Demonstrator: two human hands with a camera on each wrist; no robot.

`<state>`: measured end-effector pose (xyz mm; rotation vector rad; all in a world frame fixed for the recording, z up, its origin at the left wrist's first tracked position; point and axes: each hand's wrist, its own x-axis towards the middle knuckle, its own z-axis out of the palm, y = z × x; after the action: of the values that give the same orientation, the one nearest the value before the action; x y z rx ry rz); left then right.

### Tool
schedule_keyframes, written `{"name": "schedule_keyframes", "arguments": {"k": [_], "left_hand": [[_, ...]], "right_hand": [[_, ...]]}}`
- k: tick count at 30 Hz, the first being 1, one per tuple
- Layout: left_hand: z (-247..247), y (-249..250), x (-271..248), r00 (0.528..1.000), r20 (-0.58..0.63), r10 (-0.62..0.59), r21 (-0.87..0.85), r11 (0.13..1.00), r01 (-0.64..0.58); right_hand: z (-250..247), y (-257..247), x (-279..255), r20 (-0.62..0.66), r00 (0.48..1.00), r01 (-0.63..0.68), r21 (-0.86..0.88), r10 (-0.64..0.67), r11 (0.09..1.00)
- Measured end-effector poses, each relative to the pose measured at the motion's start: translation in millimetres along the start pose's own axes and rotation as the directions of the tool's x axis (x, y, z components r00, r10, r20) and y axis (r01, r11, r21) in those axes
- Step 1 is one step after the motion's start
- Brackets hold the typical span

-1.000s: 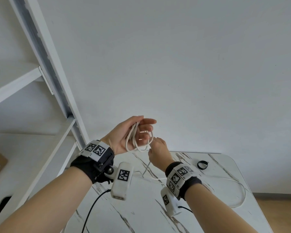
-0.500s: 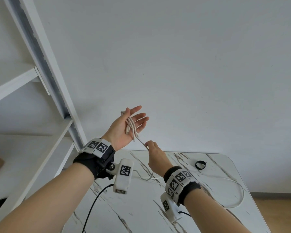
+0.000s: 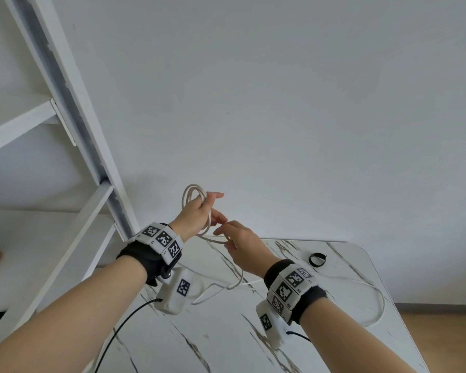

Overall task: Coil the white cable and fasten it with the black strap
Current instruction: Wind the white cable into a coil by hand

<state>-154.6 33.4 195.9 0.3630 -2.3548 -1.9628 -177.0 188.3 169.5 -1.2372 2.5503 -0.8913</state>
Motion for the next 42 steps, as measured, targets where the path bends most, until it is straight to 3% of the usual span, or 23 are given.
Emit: {"name": "schedule_keyframes", "arguments": {"k": [4,10,16,24,28,31,35,37,39,42], "left_hand": [[-1,-2,-2,0.996,0.023,-0.086,0.063,0.994,0.084],[1,-4,-7,0.969,0.100,-0.225,0.166,0.964,0.206],[-1,-11,-11,0.926,0.159,-0.342,0.197,0.930,0.309],[1,-10,-29,0.883,0.296,-0.365,0.164,0.930,0.330],[2,-10,-35,0.859,0.389,-0.332,0.186,0.942,0.280],[1,-6,-38,0.824,0.421,-0.380,0.186,0.925,0.332],[2,4,-39,0.782,0.470,-0.409,0.176,0.912,0.371],[2,7,-39,0.771,0.503,-0.391,0.156,0.918,0.364],[1,8,-40,0.759,0.529,-0.379,0.145,0.922,0.359],[0,11,-40,0.752,0.541,-0.377,0.105,0.917,0.385]], "right_hand": [[-6,-1,-3,-0.006,1.000,0.003,-0.020,-0.003,1.000],[-19,-1,-1,0.043,0.994,-0.103,0.065,0.100,0.993],[-28,-1,7,-0.099,0.994,-0.040,0.063,0.046,0.997],[-39,10,11,-0.256,0.965,-0.067,-0.009,0.062,0.998],[-42,16,12,-0.202,0.975,-0.103,-0.053,0.090,0.993],[-40,19,9,-0.134,0.987,-0.108,-0.111,0.093,0.988],[-34,22,6,-0.143,0.984,-0.122,-0.081,0.110,0.989],[-32,22,4,-0.196,0.979,-0.084,-0.097,0.063,0.992],[-29,24,4,-0.254,0.966,-0.019,-0.230,-0.041,0.973],[-22,22,5,-0.221,0.970,0.030,-0.286,-0.097,0.958]]}}
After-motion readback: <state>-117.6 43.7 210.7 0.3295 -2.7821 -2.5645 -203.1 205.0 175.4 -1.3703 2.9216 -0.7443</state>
